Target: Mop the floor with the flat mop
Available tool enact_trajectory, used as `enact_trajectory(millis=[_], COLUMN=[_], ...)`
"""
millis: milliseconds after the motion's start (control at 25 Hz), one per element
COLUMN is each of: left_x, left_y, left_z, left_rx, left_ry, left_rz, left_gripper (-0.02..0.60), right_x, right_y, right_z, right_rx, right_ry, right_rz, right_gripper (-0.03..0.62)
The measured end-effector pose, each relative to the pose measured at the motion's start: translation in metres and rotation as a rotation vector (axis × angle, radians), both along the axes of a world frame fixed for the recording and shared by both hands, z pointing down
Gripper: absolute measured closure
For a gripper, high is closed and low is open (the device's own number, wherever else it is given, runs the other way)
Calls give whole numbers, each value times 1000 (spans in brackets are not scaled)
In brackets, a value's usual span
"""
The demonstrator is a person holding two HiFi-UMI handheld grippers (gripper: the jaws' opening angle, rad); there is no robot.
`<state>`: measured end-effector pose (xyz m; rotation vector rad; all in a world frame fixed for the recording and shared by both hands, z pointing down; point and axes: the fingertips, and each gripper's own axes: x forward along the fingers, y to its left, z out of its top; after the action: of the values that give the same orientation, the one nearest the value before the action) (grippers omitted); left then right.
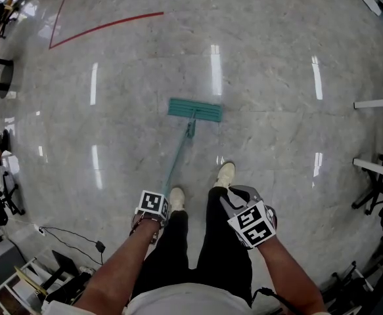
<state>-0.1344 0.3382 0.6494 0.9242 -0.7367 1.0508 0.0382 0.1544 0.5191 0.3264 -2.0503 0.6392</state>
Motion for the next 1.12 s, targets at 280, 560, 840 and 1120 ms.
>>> enact_trajectory(millis=[280,560,840,1120], left_x=[8,6,4,2], left_y=[-39,-84,-139,-186], left_z=[3,9,15,22], left_rx=[21,33,48,62], left_ry=[27,39,43,46], left_rz=[-54,-90,-110,-128], left_gripper=[526,525,525,525], right_x=[11,21,31,45], right_y=[-8,-23,-32,-44], right_z=[0,0,1,3], right_rx=[-10,-10,-23,-30], right_ry=[4,8,7,7], right_rz=[7,37,58,94], right_gripper=[470,470,470,470])
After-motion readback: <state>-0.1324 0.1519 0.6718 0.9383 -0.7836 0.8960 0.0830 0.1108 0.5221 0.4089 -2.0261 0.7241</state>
